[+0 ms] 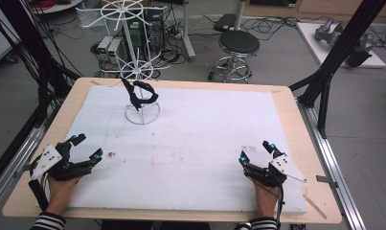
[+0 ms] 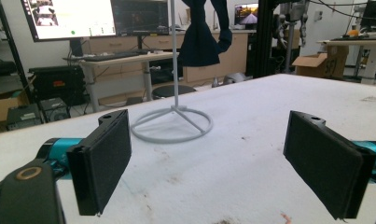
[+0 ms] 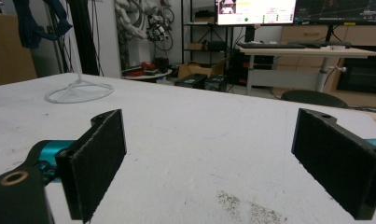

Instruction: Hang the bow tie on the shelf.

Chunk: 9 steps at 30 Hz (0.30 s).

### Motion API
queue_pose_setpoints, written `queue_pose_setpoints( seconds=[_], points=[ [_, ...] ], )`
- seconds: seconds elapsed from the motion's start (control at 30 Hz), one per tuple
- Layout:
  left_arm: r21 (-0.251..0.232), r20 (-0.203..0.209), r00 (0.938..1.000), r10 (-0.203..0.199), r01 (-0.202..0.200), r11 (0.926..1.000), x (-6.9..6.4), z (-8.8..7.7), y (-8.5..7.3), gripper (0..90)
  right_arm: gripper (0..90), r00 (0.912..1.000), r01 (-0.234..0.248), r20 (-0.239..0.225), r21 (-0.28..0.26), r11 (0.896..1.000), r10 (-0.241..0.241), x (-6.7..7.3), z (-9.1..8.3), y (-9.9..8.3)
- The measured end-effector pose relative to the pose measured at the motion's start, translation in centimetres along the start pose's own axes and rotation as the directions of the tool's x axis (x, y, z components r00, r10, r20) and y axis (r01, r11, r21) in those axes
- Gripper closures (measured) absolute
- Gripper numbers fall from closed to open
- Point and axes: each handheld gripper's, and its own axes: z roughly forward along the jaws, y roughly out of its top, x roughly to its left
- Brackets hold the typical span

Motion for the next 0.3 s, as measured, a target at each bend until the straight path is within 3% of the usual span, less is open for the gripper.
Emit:
queue_pose_setpoints(
  seconds=[0.07,0.3],
  points=[
    [-0.021,-0.015,0.9999,-0.007,0.006,0.9998,-0.05,-0.13,-0.04,15.6,9.1,1.0,0.002,0.001,-0.002,1.0,-0.002,0.0,-0.01,-0.01],
    [-0.025,-0.015,0.9996,-0.023,0.022,0.9994,0.11,-0.18,-0.1,15.7,9.1,1.0,0.003,0.001,-0.002,1.0,-0.003,0.01,-0.04,-0.01]
  ],
)
